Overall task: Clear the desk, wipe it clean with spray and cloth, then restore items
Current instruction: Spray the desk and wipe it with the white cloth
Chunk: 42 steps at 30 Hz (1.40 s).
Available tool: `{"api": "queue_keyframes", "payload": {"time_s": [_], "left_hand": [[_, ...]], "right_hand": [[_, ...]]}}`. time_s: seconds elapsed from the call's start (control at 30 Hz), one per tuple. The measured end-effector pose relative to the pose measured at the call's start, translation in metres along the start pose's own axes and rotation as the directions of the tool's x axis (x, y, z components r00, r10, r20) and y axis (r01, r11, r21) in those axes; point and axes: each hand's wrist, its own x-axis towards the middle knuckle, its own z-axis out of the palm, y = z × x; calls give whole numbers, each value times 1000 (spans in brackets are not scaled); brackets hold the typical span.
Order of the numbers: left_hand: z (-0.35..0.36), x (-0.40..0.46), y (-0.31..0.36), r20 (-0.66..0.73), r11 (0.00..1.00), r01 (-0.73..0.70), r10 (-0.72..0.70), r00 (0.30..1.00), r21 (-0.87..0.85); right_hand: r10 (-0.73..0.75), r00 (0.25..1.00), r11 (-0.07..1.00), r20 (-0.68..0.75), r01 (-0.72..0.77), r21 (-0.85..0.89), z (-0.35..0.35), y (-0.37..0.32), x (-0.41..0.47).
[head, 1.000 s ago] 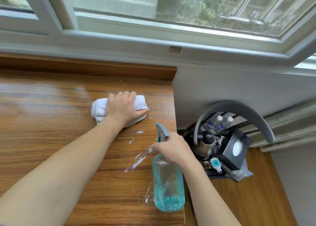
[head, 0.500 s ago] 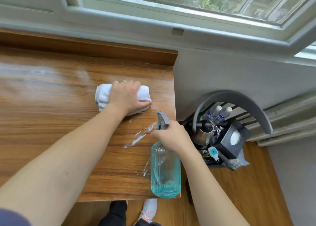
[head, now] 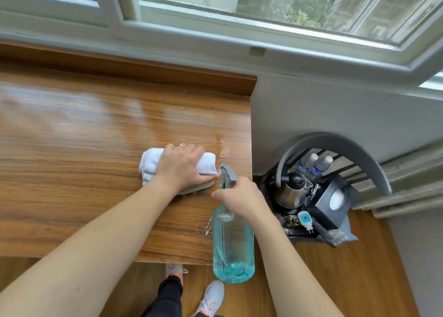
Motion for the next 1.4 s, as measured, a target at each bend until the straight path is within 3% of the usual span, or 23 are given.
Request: {"api": "queue_keyframes", "payload": {"time_s": [0.5,0.77,1.0,1.4], "left_hand": [[8,77,-16,125,993,90,-98,987,70],[-12,20,-4,156,988,115,-131,979,108],[-21,-45,0,84,970,222,-230,970,98],[-28,-51,5,119,954,280,-292,949,106]], "right_hand": [[-26,999,998,-42,29,61,-1,9,-1],[-39,999,999,-12,39,7,11,21,-32],[-67,997,998,42,66,7,24,34,-51],[-41,999,999,29,42,-15,24,46,-52]]}}
